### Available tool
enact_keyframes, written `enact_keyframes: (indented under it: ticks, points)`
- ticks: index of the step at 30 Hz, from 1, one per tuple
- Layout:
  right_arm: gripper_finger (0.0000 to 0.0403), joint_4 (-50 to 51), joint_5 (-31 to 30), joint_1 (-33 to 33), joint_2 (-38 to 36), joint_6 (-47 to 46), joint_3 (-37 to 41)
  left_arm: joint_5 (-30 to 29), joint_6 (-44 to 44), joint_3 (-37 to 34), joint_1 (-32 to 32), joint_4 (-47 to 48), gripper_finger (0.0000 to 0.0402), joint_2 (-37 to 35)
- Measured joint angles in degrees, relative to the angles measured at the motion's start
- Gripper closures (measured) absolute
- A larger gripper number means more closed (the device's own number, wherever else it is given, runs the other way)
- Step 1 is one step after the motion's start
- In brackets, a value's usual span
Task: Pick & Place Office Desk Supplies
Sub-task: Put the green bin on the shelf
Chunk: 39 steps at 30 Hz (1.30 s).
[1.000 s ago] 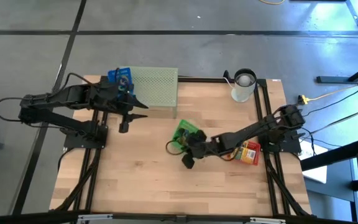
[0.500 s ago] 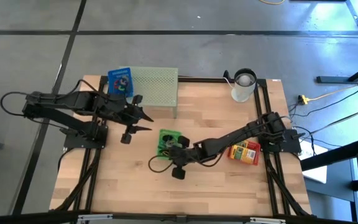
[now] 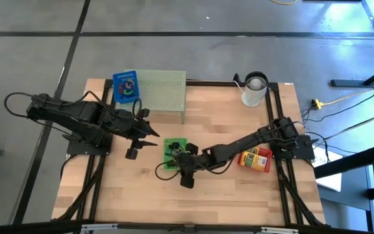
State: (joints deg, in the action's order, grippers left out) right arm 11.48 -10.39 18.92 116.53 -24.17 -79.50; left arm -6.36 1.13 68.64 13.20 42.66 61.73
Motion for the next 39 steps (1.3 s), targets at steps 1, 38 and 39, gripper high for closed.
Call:
enact_keyframes:
  ticks: [1, 38, 39]
  points:
    - [0.0223, 0.13, 1.76, 0.0, -0.4, -0.37, -0.13, -0.6, -0.71, 0.0, 0.55, 0.78, 0.025, 0.01]
    - [0.0211, 19.01, -3.47, 8.39, -11.42, 6.26, 7.45, -13.0, -12.97, -0.04, 15.25, -3.87, 0.0226, 37.61]
    - [0.0211, 18.95, -4.16, 8.73, -11.67, 5.93, 8.13, -13.0, -12.97, -0.04, 15.16, -4.68, 0.0226, 38.09]
